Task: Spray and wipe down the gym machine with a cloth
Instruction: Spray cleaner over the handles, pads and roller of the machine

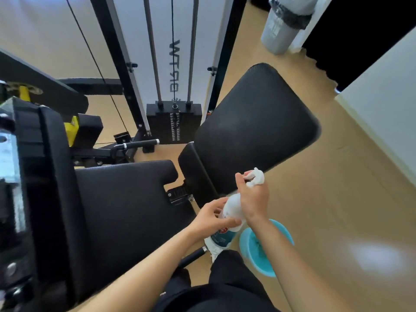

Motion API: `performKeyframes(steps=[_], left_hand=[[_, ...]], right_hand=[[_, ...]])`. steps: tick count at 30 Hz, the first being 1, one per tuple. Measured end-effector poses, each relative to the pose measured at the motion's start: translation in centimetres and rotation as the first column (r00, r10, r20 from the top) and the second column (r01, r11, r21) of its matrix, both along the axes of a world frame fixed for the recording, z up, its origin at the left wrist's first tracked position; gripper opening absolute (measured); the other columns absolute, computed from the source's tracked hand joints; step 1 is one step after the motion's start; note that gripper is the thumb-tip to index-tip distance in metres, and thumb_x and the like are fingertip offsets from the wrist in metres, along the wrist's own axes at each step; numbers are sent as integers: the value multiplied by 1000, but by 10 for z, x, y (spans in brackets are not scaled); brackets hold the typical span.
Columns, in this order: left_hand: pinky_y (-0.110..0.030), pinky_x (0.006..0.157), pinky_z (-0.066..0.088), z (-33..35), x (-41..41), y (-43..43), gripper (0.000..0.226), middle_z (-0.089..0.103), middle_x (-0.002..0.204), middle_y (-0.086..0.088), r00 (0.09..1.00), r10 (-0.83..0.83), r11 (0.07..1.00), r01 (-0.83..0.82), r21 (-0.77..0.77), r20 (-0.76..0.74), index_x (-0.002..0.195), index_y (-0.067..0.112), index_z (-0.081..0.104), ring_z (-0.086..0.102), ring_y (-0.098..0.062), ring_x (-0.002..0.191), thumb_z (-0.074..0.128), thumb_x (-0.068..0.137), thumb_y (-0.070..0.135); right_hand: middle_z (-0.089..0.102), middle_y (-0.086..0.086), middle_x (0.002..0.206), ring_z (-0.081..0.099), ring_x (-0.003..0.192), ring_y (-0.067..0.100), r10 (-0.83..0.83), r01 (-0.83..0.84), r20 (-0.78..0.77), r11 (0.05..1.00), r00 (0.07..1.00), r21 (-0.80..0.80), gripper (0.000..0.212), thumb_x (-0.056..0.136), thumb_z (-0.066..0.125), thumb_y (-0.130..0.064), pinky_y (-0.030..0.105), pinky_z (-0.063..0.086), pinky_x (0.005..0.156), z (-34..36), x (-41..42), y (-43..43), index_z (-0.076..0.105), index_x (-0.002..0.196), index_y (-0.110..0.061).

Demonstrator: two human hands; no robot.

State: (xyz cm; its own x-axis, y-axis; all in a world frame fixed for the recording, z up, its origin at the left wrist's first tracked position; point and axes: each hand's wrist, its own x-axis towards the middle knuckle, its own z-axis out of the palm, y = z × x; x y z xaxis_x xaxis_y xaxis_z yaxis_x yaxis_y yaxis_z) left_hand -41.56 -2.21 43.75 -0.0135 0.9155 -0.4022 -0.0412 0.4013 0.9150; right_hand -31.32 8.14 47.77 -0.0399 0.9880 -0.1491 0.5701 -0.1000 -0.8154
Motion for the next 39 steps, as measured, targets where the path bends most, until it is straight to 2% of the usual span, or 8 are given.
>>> performKeyframes(steps=[4, 9, 14, 21, 27, 30, 36, 39], left_hand=[[-28, 92, 59, 15, 3, 0, 53, 71, 116, 14, 999, -50, 997, 49, 63, 6, 117, 63, 60, 67, -7, 110, 83, 83, 31], [-31, 94, 59, 30, 11, 7, 56, 69, 119, 8, 997, -68, 990, 70, 124, -22, 116, 69, 59, 66, -9, 110, 85, 81, 33], [-32, 93, 59, 37, 14, 20, 58, 65, 122, 8, 994, -104, 986, 109, 124, -45, 122, 69, 55, 65, -11, 112, 84, 77, 45], [-37, 90, 62, 15, 18, 13, 56, 75, 115, 5, 997, -56, 998, 55, 21, 45, 136, 38, 59, 73, -15, 105, 82, 84, 41], [-30, 85, 61, -9, 14, -2, 40, 76, 111, 4, 994, -3, 985, 22, -170, 107, 126, 32, 65, 74, -11, 100, 78, 89, 37], [-36, 91, 61, -23, 15, -12, 39, 77, 110, 2, 992, 23, 970, 7, -242, 123, 126, 24, 65, 75, -13, 99, 77, 90, 35], [-45, 97, 59, -49, 16, -28, 48, 77, 112, 2, 990, 55, 931, -6, -364, 126, 122, 24, 64, 75, -15, 102, 78, 84, 50], [-27, 87, 61, -53, 12, -32, 45, 77, 108, 5, 992, 43, 915, 7, -403, 115, 123, 25, 64, 74, -4, 95, 75, 88, 51]], right_hand=[[69, 5, 108, 64, 95, 17, -114, 118, -66, 991, 991, 60, 33, 100, 65, -31, -4, 41, 70, 18, 6, -10, 62, 119, -5], [74, 7, 98, 72, 87, 21, -214, 223, -100, 971, 972, 92, 39, 100, 61, -43, 31, 62, 80, 25, 17, -11, 67, 112, -7], [72, 3, 98, 69, 86, 16, -217, 234, -115, 959, 969, 161, 29, 98, 64, -39, 5, 47, 66, 36, 25, -2, 64, 109, -12], [66, 1, 74, 62, 69, 18, -35, 31, -58, 997, 998, -64, 20, 97, 66, -37, 30, 49, 69, 10, 16, 23, 60, 95, -18], [67, 4, 84, 69, 79, 29, 74, -73, -5, 970, 997, -232, 25, 94, 69, -33, 41, 58, 73, -28, 1, 18, 56, 88, -12], [69, 9, 80, 70, 79, 32, 94, -70, 61, 948, 994, -311, 27, 95, 66, -33, 47, 60, 77, -54, -6, 15, 58, 89, -9], [69, 7, 80, 71, 81, 29, 160, -100, 74, 850, 984, -518, 24, 91, 70, -38, 44, 60, 80, -93, -14, 8, 58, 83, -18], [67, 6, 80, 67, 78, 25, 196, -119, 74, 810, 978, -575, 25, 92, 70, -38, 36, 55, 72, -101, -20, 4, 58, 85, -17]])
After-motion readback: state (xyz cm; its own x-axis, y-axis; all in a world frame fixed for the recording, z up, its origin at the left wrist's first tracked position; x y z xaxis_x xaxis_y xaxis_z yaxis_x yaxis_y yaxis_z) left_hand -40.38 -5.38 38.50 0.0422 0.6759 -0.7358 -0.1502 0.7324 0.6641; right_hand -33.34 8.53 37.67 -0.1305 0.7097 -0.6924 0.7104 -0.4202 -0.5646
